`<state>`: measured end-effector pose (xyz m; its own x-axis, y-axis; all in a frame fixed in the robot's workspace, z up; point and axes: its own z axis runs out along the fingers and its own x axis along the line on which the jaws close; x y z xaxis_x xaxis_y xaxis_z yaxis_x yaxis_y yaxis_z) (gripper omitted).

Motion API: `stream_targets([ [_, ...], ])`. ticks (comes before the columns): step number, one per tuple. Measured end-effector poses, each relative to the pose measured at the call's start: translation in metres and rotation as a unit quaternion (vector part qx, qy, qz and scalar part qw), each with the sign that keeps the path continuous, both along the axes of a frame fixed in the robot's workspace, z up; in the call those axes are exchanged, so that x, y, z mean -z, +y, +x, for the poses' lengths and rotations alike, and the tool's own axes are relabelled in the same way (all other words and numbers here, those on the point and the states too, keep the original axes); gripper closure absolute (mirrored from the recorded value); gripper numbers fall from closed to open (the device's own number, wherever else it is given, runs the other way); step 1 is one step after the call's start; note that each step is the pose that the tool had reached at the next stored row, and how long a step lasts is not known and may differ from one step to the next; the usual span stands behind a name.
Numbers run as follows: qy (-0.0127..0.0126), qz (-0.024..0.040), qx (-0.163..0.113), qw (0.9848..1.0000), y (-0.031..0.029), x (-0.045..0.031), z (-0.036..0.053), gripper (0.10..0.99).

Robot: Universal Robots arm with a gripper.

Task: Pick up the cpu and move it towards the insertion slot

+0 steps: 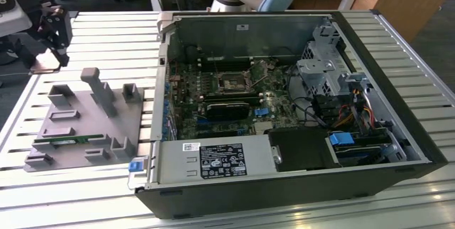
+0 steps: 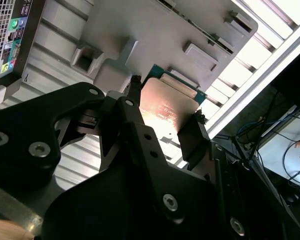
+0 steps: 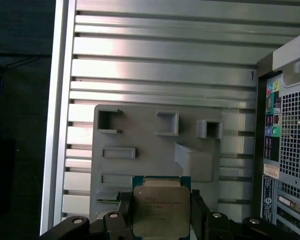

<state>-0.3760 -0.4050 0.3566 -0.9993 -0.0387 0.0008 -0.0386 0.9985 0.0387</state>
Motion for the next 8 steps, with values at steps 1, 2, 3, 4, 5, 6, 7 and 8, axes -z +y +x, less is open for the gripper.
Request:
stream_targets([
  [1, 0.0, 0.0, 0.0, 1.0, 0.0, 0.0, 0.0009, 0.545],
  [2, 0.0, 0.0, 0.0, 1.0, 0.0, 0.0, 0.0019, 0.545],
  [3, 0.0, 0.0, 0.0, 1.0, 0.0, 0.0, 0.0028, 0.545],
  [4, 0.0, 0.0, 0.0, 1.0, 0.0, 0.0, 0.0038, 0.545],
  [5, 0.0, 0.0, 0.0, 1.0, 0.0, 0.0, 0.0047, 0.545],
  [6, 0.0, 0.0, 0.0, 1.0, 0.0, 0.0, 0.0056, 0.545],
  [7, 0.0, 0.0, 0.0, 1.0, 0.0, 0.0, 0.0065, 0.545],
  [8, 0.0, 0.0, 0.0, 1.0, 0.0, 0.0, 0.0075, 0.545],
])
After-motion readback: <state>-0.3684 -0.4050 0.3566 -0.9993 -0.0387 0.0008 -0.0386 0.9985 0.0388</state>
